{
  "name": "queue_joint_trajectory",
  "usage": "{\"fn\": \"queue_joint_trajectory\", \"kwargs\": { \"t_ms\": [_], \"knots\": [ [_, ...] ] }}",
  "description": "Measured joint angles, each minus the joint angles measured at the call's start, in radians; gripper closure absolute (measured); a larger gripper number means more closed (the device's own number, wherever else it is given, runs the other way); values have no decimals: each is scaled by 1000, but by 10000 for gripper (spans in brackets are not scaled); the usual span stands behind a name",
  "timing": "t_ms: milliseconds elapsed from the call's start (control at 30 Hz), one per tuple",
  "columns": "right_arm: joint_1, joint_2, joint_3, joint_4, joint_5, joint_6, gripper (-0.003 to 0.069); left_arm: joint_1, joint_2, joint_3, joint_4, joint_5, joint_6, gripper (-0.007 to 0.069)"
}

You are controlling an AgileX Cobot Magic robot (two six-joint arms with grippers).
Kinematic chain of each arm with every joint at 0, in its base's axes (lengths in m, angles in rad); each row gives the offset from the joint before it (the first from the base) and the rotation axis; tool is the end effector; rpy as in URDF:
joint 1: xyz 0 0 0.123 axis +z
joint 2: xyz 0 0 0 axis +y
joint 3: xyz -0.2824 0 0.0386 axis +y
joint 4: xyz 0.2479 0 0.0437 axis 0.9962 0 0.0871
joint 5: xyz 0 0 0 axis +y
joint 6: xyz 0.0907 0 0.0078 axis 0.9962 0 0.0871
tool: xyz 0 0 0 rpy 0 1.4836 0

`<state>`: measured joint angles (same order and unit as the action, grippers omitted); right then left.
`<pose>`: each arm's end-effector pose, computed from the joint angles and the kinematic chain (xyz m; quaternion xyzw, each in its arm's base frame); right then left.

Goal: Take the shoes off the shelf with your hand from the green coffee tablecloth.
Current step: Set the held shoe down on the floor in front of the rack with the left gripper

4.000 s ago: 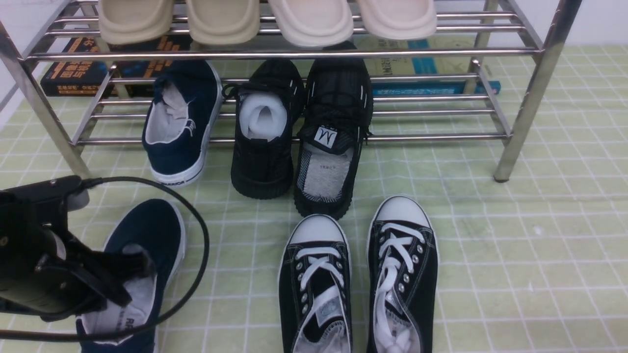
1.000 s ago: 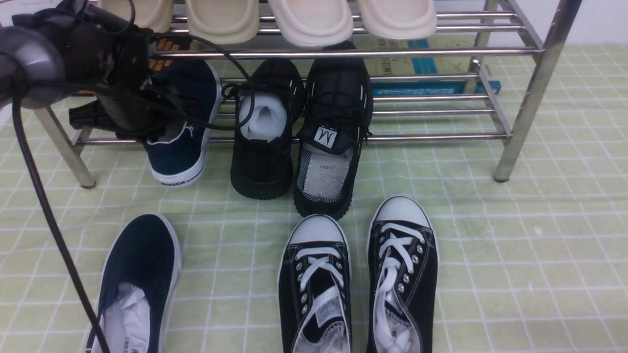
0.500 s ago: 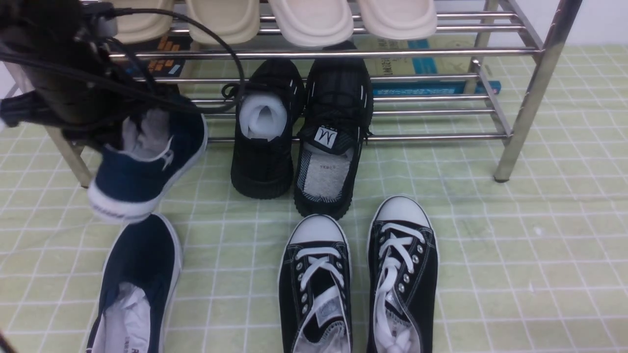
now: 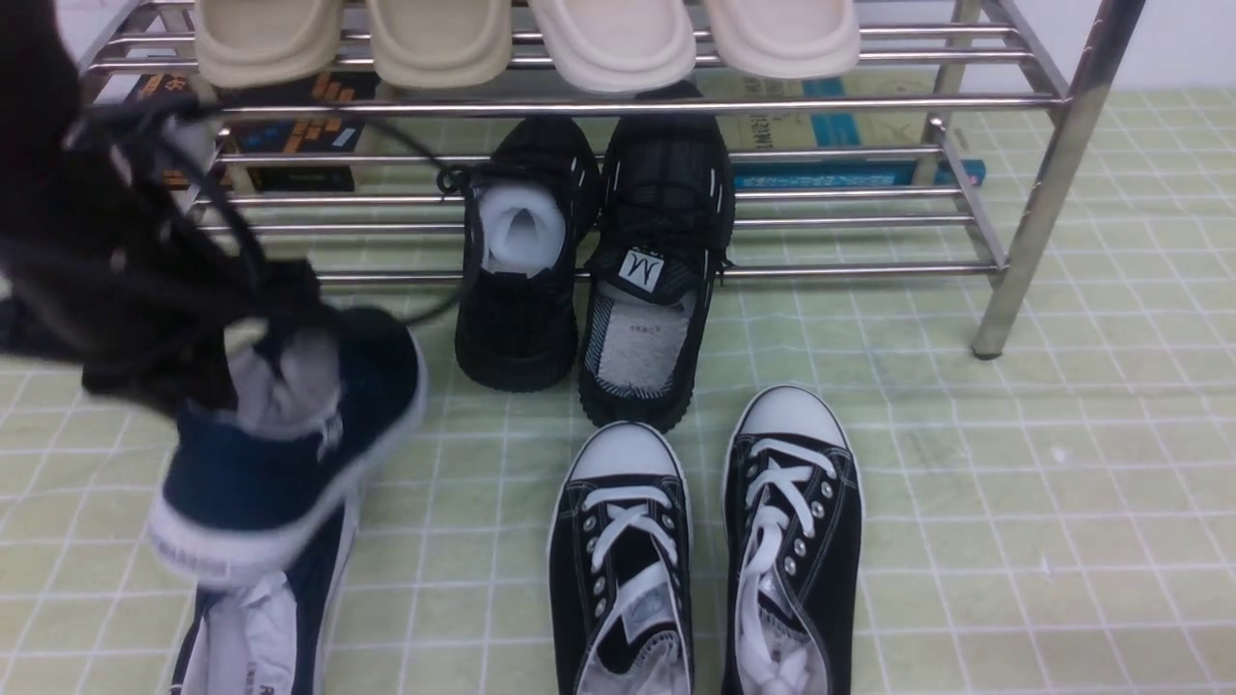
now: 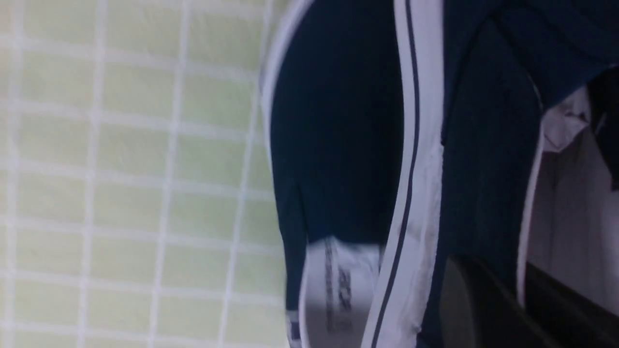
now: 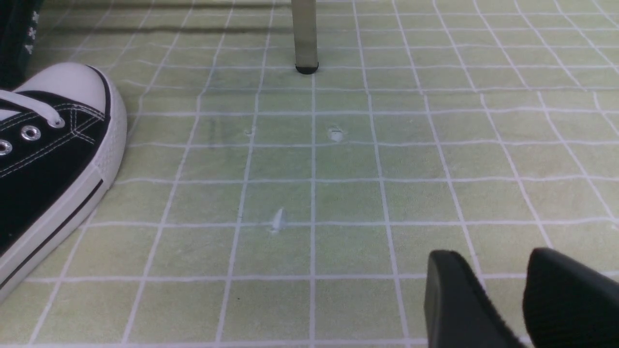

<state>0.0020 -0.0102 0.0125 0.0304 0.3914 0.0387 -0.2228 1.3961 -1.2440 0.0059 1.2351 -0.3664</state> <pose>0.0520 0.0012 0.1743 0.0227 0.8064 0.0250 0.5904 0.2584 -0.0580 0.3257 -0.0705 0.9883 -0.0364 0.1300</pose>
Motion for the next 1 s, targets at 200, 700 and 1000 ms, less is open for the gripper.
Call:
{"fn": "queue_joint_trajectory", "kwargs": {
  "t_ms": [200, 700, 1000],
  "knots": [
    [0, 0, 0, 0, 0, 0, 420, 0, -83, 174, -110, -106, -26, 595],
    [0, 0, 0, 0, 0, 0, 420, 0, -96, 362, -275, -338, -34, 587],
    [0, 0, 0, 0, 0, 0, 420, 0, -96, 362, -326, -343, -10, 532]
  ]
}}
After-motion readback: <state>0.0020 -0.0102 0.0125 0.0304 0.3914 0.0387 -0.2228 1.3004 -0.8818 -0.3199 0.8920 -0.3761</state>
